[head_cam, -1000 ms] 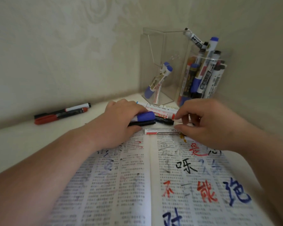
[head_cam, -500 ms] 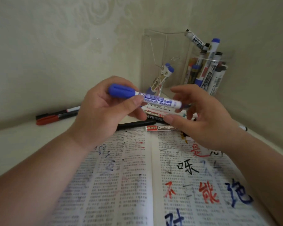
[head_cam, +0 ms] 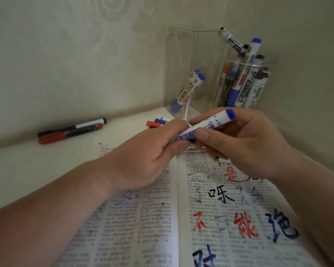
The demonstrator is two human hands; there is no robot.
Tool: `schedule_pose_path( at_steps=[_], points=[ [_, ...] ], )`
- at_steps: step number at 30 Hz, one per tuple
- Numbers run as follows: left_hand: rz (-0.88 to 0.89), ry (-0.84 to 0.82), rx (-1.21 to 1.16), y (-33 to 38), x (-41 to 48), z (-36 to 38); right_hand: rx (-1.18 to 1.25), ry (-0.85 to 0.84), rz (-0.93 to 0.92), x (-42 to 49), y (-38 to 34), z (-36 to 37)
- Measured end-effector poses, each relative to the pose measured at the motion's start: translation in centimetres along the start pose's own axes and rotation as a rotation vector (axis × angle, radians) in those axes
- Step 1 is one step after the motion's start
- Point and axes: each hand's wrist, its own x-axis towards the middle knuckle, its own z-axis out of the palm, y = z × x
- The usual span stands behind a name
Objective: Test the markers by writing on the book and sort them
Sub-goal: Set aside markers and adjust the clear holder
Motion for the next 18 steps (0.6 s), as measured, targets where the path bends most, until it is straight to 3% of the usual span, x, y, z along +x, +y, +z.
schedule_pose_path(
  at_steps=[6, 12, 15, 18],
  points=[
    [0.016, 0.042, -0.062, 0.0, 0.1, 0.0, 0.05, 0.011, 0.018, 0.1, -0.2, 0.2],
    [-0.091, -0.099, -0.24, 0.4, -0.9, -0.1, 0.019, 0.389, 0.161, 0.6, -2.8, -1.7],
    [-0.089, -0.129, -0.264, 0.7, -1.1, 0.0, -0.068, 0.382, 0.197, -1.3, -4.4, -1.2],
    [-0.083, -0.143, -0.344, 1.2, -1.2, 0.5, -0.087, 0.269, 0.245, -5.7, -5.1, 0.5]
  ],
)
